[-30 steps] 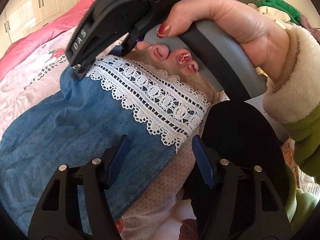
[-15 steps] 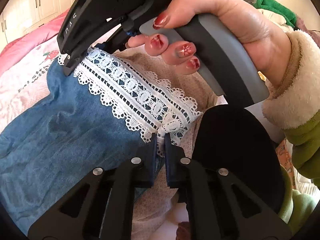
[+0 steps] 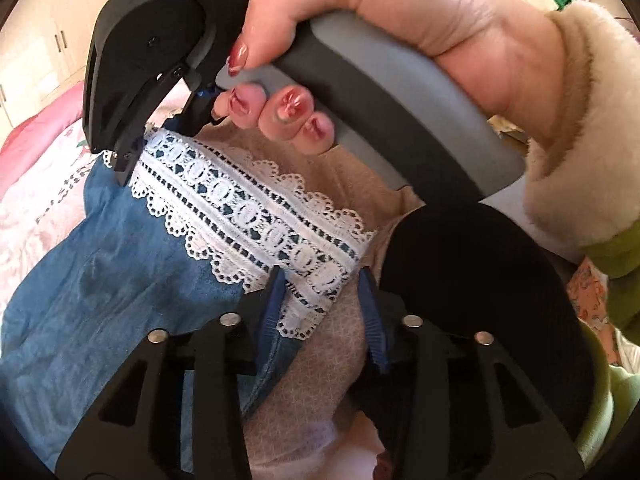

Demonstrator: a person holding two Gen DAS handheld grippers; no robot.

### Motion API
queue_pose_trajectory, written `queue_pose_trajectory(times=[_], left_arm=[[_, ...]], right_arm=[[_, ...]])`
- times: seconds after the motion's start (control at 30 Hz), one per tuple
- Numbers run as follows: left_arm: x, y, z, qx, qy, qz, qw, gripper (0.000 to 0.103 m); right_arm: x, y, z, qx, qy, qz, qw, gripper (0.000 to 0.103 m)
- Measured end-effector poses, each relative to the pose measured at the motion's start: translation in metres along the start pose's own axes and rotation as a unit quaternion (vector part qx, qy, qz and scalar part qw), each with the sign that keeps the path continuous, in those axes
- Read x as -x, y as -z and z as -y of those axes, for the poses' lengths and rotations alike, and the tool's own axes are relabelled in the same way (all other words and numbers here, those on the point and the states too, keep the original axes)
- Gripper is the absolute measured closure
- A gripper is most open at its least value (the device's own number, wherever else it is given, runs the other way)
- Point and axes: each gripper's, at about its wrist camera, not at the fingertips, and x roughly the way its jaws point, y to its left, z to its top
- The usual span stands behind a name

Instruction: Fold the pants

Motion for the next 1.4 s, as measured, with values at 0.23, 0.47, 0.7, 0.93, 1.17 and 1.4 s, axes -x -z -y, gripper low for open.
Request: queue_pose_trajectory(times=[0.23,0.47,0.7,0.93,1.17,1.4], left_arm=[[0.004,0.000,-0.006,0.017,0.004,0.007,0.9998,0.098],[0.042,0.017,-0.026,0.074,0.030,0.050,0.9955,0.101],[0.097,0.045,-0.053,0.138,0.024,0.090,0.9860,0.101],[0.117,0.080,-0.084,0.222,0.018,0.093,0.9704,0.101],[0.115,0.125,-0.120,0.315,0.052,0.083,0.9441,0.101],[0.111,0.146,-0.139,0.359,0.080,0.091,0.9256,0.101]], right_arm=[[0.000,-0.001,-0.002,0.005,-0.008,-0.003,1.000,0.083],[0.009,-0.012,-0.029,0.001,0.003,-0.014,1.000,0.085],[-0.005,-0.031,-0.092,0.025,0.025,-0.021,0.999,0.086],[-0.053,-0.037,-0.165,0.074,0.060,-0.063,0.993,0.085],[-0.104,-0.035,-0.210,0.096,0.075,-0.105,0.987,0.061],[-0.030,-0.056,-0.229,0.108,-0.004,-0.007,0.994,0.022]])
